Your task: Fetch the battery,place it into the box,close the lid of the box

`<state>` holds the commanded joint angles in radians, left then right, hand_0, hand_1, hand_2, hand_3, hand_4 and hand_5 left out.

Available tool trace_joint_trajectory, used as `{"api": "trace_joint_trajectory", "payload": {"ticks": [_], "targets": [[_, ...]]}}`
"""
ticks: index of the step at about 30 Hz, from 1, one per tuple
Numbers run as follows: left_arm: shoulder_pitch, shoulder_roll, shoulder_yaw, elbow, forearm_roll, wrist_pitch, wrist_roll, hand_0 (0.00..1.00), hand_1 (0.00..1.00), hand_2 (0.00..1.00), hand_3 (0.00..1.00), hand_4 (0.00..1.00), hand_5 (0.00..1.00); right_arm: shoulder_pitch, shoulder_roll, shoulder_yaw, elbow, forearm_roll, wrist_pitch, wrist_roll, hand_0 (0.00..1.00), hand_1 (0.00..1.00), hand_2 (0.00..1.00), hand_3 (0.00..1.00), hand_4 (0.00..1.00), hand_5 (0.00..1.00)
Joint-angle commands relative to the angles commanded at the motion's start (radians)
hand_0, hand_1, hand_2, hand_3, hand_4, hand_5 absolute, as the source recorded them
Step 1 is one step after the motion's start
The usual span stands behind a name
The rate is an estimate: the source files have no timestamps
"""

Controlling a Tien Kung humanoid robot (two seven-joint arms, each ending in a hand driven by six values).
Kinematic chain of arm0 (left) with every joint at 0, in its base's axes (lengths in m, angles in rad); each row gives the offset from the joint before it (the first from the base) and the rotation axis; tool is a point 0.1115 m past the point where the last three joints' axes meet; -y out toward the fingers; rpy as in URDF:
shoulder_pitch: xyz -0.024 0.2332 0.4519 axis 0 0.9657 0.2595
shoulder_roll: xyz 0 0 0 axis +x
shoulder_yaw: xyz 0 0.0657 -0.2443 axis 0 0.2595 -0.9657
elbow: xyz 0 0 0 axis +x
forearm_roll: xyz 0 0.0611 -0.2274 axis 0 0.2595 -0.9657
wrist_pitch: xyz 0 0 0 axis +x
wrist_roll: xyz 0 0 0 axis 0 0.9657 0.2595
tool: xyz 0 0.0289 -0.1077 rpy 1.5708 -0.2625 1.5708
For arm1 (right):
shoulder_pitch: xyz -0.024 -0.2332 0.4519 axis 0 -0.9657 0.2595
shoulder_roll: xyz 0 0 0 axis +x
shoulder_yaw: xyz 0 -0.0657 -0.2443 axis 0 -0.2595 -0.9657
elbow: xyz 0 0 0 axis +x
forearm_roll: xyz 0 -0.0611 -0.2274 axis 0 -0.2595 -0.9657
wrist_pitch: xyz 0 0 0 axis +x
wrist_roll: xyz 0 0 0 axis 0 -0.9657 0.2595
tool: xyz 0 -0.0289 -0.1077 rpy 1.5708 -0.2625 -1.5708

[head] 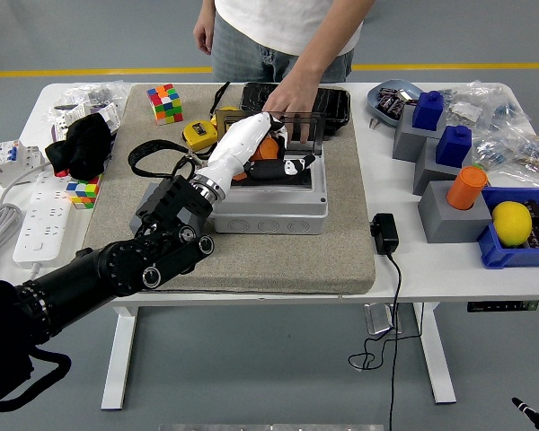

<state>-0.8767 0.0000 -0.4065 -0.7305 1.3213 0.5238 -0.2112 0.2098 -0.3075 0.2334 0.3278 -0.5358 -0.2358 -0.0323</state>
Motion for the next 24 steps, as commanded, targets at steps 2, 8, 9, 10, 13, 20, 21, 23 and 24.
{"api": "trace_joint_trajectory", "payload": {"ticks": [2,8,9,10,13,20,21,23,24], "targets": [[-0.001,0.000,0.004,0.004,0.023,0.000,0.003,0.039,0.002,0.012,0.002,0.823,0.389,0.001,0.000,0.004,0.001,-0.004,0.000,0.000,0.850,0.826,0.798,0.817,0.998,0.998],[-0.003,0.000,0.010,0.019,0.054,-0.009,0.016,0.039,0.002,0.012,0.002,0.823,0.389,-0.001,-0.002,0.006,-0.001,-0.003,0.000,0.000,0.851,0.826,0.797,0.817,0.998,0.998],[-0.003,0.000,0.009,0.020,0.055,-0.011,0.018,0.039,0.002,0.012,0.002,0.823,0.389,-0.002,-0.001,0.006,-0.003,-0.003,0.000,0.000,0.851,0.826,0.797,0.817,0.998,0.998],[-0.003,0.000,0.008,0.020,0.055,-0.012,0.019,0.039,0.002,0.012,0.002,0.823,0.389,-0.002,-0.001,0.006,-0.003,-0.003,0.000,0.000,0.851,0.826,0.797,0.817,0.998,0.998],[0.000,0.000,0.000,0.018,0.041,-0.012,0.015,0.040,0.002,0.013,0.002,0.824,0.386,-0.004,-0.001,0.020,-0.001,-0.011,0.000,0.000,0.849,0.826,0.797,0.817,0.998,0.998],[-0.005,0.000,-0.008,0.006,0.039,-0.011,0.011,0.040,0.002,0.013,0.002,0.825,0.386,-0.004,-0.004,0.015,-0.003,-0.007,0.000,0.000,0.850,0.826,0.797,0.817,0.998,0.998],[-0.005,0.000,-0.009,0.005,0.032,-0.011,0.010,0.040,0.002,0.013,0.002,0.825,0.386,-0.003,-0.005,0.016,-0.003,-0.007,0.000,0.001,0.850,0.826,0.797,0.817,0.998,0.998],[-0.003,0.000,-0.010,-0.001,0.016,-0.012,0.007,0.040,0.002,0.013,0.002,0.825,0.384,-0.003,-0.004,0.017,-0.002,-0.009,0.000,0.001,0.850,0.826,0.797,0.817,0.998,0.998],[-0.003,0.000,-0.008,-0.005,0.011,-0.014,0.007,0.040,0.002,0.013,0.002,0.825,0.384,-0.002,-0.004,0.017,-0.002,-0.010,0.000,0.001,0.850,0.826,0.797,0.817,0.998,0.998]]}}
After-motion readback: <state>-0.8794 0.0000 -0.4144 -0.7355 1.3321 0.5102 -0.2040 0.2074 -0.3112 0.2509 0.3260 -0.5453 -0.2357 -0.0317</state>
